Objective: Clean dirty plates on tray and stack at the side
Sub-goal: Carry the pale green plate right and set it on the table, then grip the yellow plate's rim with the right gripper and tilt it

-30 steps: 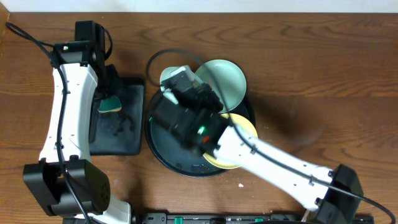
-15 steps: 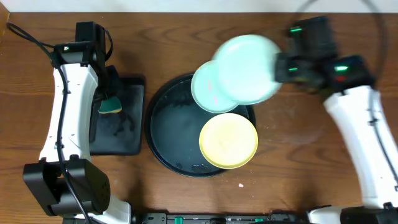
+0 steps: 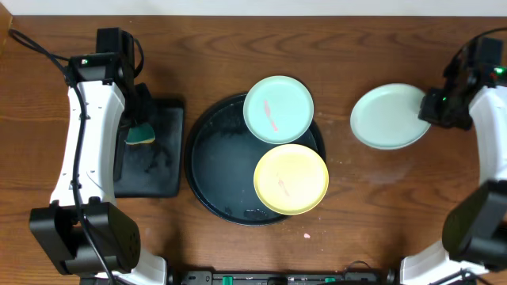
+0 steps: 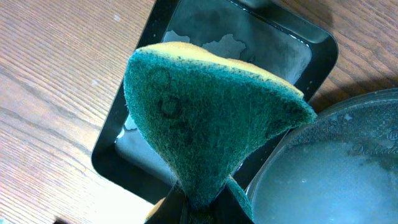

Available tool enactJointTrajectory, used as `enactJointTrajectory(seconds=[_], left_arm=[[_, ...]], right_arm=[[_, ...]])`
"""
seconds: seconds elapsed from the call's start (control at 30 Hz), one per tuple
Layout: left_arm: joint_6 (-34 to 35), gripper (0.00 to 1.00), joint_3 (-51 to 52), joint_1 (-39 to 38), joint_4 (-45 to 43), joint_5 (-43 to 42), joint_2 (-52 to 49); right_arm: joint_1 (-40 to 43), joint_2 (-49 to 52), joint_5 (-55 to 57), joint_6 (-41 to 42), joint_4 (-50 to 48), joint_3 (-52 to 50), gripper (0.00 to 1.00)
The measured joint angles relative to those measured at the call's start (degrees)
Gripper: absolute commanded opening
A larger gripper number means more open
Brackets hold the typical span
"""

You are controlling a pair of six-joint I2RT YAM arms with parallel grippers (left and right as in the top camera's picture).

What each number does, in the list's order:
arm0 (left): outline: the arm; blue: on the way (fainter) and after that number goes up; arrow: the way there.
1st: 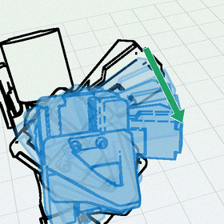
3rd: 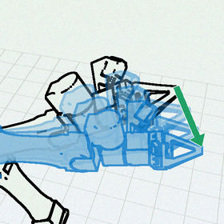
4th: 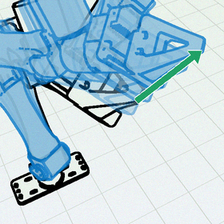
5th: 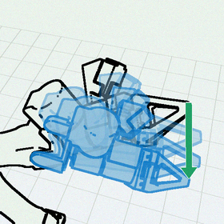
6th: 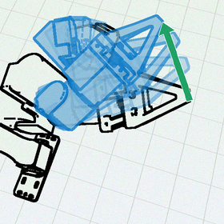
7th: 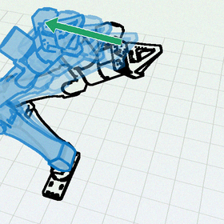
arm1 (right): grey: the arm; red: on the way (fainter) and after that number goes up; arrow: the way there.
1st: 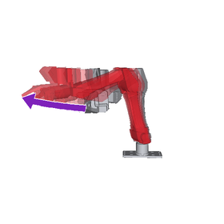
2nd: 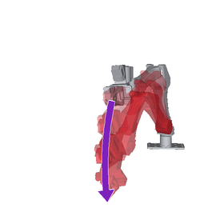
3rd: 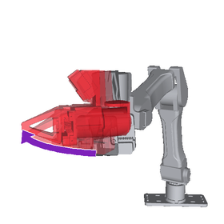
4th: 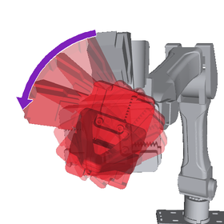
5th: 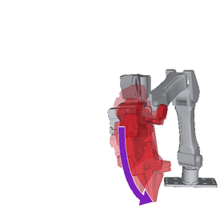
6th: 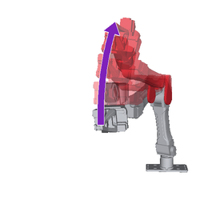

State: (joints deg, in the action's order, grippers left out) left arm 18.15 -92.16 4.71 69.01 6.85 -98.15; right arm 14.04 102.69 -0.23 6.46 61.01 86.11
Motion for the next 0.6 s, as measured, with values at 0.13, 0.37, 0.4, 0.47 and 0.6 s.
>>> enactJointTrajectory(seconds=[0.13, 0.37, 0.4, 0.47, 0.6], left_arm=[[0.0, 0.08, 0.0, 0.0, 0.0, 0.0, 0.0], [0.0, 0.08, 0.0, 0.0, -0.7, 0.0, 0.0], [0.0, 0.08, 0.0, 0.0, -0.7, 0.0, 0.0], [0.0, 0.08, 0.0, 0.0, -0.7, 0.0, 0.0], [0.0, 0.07, 0.0, 0.0, -0.7, 0.0, 0.0]], right_arm=[[0.0, 3.9, -0.7, -1.8, -4.4, -4.6, 0.01], [0.0, 4.5, -3.5, -4.5, -10.2, -12.4, 0.26], [0.0, 4.5, -3.7, -4.9, -10.1, -12.6, 0.28], [0.0, 4.5, -4.4, -5.3, -8.4, -12.3, 0.35], [-0.4, 4.6, -8.9, -5.6, 0.5, -7.2, 0.37]])
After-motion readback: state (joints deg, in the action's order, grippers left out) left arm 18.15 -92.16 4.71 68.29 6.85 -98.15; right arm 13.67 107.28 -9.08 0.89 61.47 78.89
